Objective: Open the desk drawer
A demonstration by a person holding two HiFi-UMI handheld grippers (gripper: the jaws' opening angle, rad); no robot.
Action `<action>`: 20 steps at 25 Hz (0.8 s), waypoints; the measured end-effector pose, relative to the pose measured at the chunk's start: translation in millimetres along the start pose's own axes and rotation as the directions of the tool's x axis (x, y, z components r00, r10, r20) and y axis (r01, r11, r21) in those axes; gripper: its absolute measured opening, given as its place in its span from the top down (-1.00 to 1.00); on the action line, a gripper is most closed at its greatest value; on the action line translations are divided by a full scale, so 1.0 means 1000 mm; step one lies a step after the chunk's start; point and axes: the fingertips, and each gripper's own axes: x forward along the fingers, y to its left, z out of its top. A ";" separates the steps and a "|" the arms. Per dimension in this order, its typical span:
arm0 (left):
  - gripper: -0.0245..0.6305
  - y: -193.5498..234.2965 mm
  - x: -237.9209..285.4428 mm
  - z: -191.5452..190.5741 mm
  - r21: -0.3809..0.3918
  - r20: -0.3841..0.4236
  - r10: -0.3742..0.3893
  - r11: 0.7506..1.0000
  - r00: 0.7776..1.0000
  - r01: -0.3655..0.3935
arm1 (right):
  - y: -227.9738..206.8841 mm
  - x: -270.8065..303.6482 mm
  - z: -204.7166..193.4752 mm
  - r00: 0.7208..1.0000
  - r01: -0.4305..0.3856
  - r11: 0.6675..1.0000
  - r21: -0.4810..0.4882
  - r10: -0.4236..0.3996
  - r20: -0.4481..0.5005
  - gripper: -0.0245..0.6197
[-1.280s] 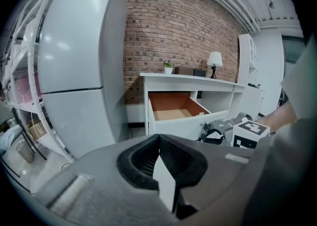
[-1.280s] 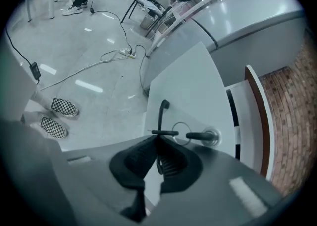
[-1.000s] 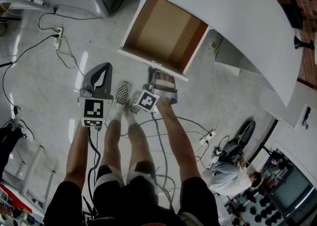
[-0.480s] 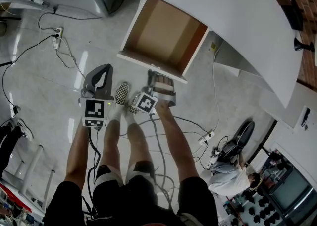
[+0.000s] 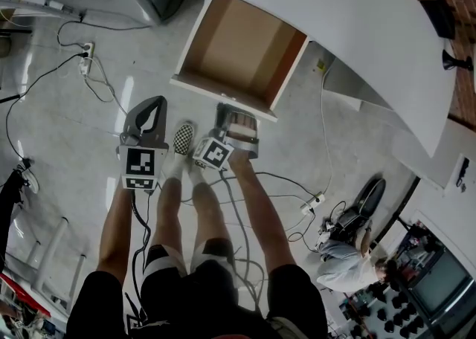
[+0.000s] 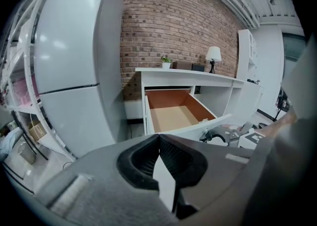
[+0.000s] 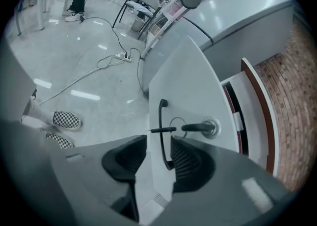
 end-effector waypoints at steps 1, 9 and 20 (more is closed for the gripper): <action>0.89 -0.002 0.000 0.000 0.001 -0.001 0.001 1.000 1.000 -0.001 | 0.002 -0.001 -0.001 1.000 -0.014 1.000 0.017 0.014 0.006 0.38; 0.89 -0.018 -0.007 0.013 0.022 0.010 -0.008 1.000 1.000 0.008 | -0.004 -0.023 -0.005 0.999 -0.033 0.997 0.076 0.031 0.035 0.16; 0.89 -0.035 -0.035 0.071 0.050 0.062 -0.004 0.999 0.998 0.000 | -0.055 -0.090 -0.018 0.996 -0.053 0.942 0.331 0.027 0.085 0.16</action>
